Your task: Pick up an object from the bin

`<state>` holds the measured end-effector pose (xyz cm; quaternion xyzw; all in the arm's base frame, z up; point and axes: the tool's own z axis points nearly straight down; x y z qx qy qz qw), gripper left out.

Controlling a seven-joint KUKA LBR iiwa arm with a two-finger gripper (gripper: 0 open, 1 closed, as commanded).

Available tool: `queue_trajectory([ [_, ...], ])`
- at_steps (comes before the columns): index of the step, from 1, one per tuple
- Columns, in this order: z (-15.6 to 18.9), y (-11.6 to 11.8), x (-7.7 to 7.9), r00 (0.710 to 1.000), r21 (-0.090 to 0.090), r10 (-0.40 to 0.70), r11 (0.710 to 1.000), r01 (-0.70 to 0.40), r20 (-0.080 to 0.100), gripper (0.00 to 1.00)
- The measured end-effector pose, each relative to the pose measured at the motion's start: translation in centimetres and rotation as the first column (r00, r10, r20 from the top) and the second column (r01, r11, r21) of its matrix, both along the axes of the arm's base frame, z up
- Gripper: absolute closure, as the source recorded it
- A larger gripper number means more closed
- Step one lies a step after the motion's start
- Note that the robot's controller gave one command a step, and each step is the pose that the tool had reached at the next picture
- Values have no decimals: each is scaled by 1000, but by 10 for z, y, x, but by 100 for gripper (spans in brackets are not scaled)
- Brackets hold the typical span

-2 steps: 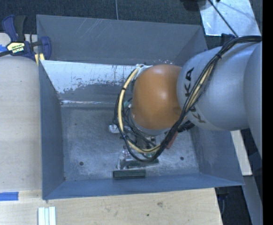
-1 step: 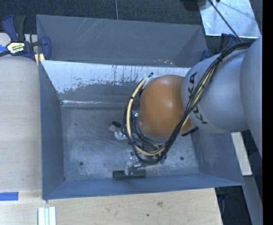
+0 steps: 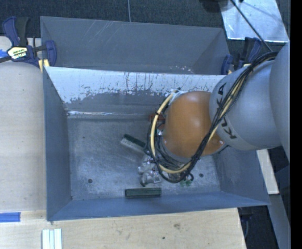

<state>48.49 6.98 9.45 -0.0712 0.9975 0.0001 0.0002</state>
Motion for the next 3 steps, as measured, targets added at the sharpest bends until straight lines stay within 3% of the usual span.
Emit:
queue_trajectory([
  [1,0,0,0,1000,0,-1,1000,1,0,100],
  [2,27,-28,56,932,2,-362,932,362,7,0],
  [3,26,-28,54,932,1,-362,932,362,4,0],
])
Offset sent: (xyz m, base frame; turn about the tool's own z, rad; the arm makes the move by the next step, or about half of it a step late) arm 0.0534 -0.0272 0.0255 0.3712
